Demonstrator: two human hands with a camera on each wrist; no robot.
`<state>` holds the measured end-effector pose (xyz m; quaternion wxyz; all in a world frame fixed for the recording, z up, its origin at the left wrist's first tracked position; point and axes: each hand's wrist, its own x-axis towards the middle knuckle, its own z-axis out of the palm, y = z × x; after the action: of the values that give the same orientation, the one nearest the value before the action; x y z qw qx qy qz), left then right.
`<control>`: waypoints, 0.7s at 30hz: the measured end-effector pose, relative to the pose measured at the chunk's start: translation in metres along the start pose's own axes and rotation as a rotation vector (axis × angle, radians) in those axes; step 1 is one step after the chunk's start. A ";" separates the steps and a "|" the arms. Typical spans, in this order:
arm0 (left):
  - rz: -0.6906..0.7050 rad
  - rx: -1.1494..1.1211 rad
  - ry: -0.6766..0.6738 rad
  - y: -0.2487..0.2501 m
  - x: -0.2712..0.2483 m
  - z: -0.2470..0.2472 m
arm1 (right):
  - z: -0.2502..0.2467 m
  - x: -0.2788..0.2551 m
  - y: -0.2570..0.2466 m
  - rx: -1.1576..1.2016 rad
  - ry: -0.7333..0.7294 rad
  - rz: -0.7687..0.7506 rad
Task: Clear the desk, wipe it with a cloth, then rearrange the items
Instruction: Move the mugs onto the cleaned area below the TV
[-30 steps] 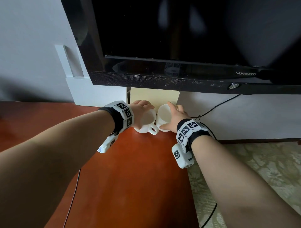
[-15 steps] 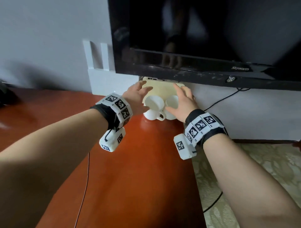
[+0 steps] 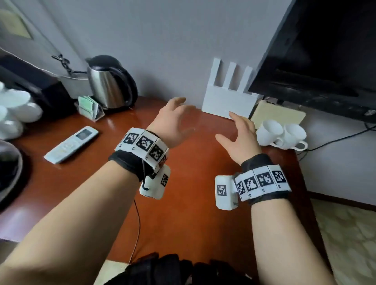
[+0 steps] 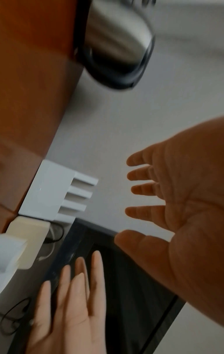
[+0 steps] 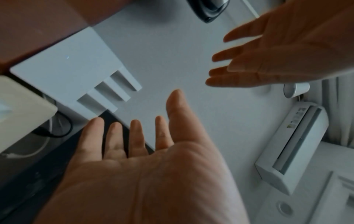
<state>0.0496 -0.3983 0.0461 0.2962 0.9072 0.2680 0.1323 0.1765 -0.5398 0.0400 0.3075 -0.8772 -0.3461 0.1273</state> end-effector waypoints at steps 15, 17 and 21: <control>-0.339 -0.036 0.293 -0.123 -0.116 -0.110 | 0.103 -0.030 -0.128 -0.016 -0.168 -0.233; -0.367 -0.035 0.311 -0.127 -0.126 -0.116 | 0.107 -0.030 -0.137 -0.026 -0.197 -0.238; -0.421 -0.038 0.344 -0.144 -0.144 -0.130 | 0.126 -0.029 -0.158 0.009 -0.227 -0.280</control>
<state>-0.1794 -0.3211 0.0490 0.2842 0.7900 0.4946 0.2249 0.0171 -0.4131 0.0413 0.2851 -0.7990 -0.4968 0.1828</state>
